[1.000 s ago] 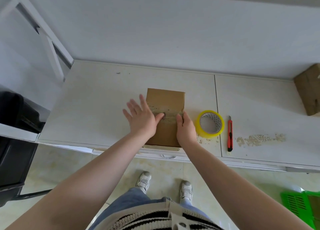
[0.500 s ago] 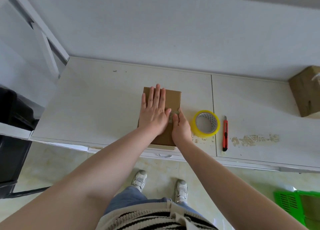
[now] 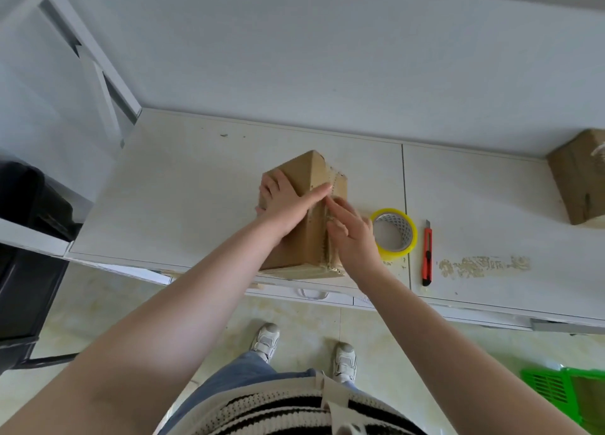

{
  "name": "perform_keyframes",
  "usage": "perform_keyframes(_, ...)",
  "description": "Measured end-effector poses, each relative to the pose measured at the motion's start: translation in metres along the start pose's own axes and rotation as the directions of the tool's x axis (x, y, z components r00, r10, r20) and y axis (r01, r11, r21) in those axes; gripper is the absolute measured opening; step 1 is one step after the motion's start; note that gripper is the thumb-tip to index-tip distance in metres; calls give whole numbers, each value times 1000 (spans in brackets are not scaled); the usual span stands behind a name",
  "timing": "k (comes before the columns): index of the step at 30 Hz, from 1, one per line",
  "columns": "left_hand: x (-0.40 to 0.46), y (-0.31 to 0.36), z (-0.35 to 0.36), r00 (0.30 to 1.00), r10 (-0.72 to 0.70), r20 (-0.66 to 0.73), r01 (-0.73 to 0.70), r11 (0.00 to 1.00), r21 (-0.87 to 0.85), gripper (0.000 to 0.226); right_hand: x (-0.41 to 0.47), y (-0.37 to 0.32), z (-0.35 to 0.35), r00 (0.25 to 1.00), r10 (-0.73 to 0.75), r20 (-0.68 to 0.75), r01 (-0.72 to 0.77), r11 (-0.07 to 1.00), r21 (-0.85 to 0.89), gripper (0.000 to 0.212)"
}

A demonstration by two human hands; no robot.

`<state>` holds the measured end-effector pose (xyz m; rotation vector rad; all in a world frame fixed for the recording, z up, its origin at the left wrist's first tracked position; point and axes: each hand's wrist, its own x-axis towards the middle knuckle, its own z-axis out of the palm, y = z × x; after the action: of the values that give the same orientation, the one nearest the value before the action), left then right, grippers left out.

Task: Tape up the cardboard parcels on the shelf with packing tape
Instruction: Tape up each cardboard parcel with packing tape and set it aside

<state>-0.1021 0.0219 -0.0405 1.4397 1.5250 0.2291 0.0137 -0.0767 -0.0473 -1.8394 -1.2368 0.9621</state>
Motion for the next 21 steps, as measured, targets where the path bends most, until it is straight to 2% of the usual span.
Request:
perform_keyframes(2, 1, -8, -8, 991, -1, 131, 39, 957, -288, 125, 1, 0, -9, 996, -91, -16, 86, 978, -188, 49)
perform_keyframes(3, 0, -14, -11, 985, 11, 174, 60, 916, -398, 112, 1, -1, -11, 991, -128, -42, 117, 971, -209, 50)
perform_keyframes(5, -5, -22, -14, 975, 71, 212, 50, 854, -517, 63, 2, -3, -12, 981, -161, -107, 135, 968, -213, 58)
perform_keyframes(6, -7, -24, -15, 972, 99, 213, 31, 845, -533, 49, 3, -5, -11, 985, -126, -115, 101, 973, -206, 68)
perform_keyframes(7, -8, -26, -15, 974, 113, 197, 2, 862, -507, 50, 7, -4, -7, 994, -54, -98, 36, 984, -175, 78)
perform_keyframes(8, -8, -25, -14, 982, 123, 146, -57, 920, -387, 57, 9, -6, -2, 998, 30, -62, -38, 991, -125, 84)
perform_keyframes(9, -9, -20, -13, 987, 150, 60, -139, 979, -149, 63, 11, -6, 3, 995, 98, -24, -99, 994, -53, 86)
perform_keyframes(10, -10, -14, -9, 974, 220, -45, -211, 964, 160, 66, 10, -6, 8, 990, 140, -2, -140, 990, 36, 82)
perform_keyframes(11, -10, -8, -2, 932, 344, -113, -266, 863, 429, 68, 10, -5, 11, 984, 181, 2, -180, 975, 134, 75)
perform_keyframes(12, -9, -4, 4, 878, 466, -111, -306, 724, 618, 68, 8, -6, 13, 974, 229, 3, -223, 949, 224, 66)
perform_keyframes(13, -9, 0, 9, 842, 534, -73, -328, 615, 717, 69, 6, -6, 14, 963, 268, 11, -259, 920, 293, 59)
perform_keyframes(15, -6, -4, 17, 844, 535, -20, -323, 539, 778, 70, 2, -6, 14, 952, 306, 17, -290, 883, 369, 53)
perform_keyframes(21, 0, -8, 23, 860, 511, -14, -281, 494, 823, 69, 3, -6, 17, 951, 309, -6, -277, 861, 426, 51)
